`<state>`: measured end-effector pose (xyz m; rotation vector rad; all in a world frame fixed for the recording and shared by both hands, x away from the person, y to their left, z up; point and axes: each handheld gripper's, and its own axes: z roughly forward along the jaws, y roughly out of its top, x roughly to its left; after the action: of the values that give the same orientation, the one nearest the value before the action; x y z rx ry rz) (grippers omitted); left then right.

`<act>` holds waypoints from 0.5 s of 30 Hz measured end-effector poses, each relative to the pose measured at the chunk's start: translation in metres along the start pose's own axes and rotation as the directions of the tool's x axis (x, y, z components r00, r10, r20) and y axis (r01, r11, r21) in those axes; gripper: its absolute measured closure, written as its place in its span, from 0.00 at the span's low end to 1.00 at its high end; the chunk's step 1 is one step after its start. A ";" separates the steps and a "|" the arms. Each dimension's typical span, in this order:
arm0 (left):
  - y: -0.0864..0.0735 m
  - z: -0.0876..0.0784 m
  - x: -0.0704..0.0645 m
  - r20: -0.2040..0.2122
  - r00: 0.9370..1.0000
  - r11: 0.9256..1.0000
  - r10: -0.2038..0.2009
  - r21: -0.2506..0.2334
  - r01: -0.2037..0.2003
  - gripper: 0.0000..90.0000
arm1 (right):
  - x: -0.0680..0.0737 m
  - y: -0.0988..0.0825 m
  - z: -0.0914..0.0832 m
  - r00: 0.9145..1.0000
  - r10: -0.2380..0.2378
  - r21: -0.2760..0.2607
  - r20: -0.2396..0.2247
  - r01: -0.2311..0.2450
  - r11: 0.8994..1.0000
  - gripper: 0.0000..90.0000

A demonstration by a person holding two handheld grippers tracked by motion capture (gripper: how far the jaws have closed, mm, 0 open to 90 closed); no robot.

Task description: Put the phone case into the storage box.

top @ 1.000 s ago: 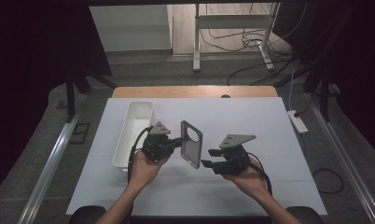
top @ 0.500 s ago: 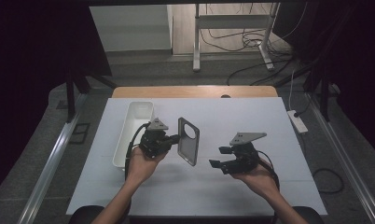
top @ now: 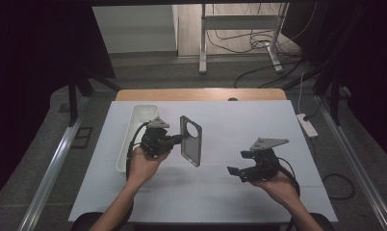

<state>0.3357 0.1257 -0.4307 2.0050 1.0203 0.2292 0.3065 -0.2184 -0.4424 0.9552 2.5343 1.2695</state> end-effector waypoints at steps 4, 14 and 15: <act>0.005 -0.002 0.006 -0.001 1.000 1.000 -0.008 0.005 0.008 0.99 | -0.003 -0.004 -0.005 1.000 0.013 0.005 0.014 -0.013 1.000 0.16; 0.014 -0.013 0.020 -0.011 1.000 1.000 -0.025 0.008 0.025 0.99 | -0.010 -0.018 -0.017 0.998 0.022 0.009 0.054 -0.022 1.000 0.05; 0.016 -0.014 0.021 -0.016 0.999 1.000 -0.028 0.010 0.028 0.99 | -0.011 -0.019 -0.018 0.998 0.022 0.008 0.057 -0.022 1.000 0.05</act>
<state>0.3517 0.1454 -0.4142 1.9997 1.0610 0.2249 0.2991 -0.2454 -0.4472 1.0093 2.4949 1.2198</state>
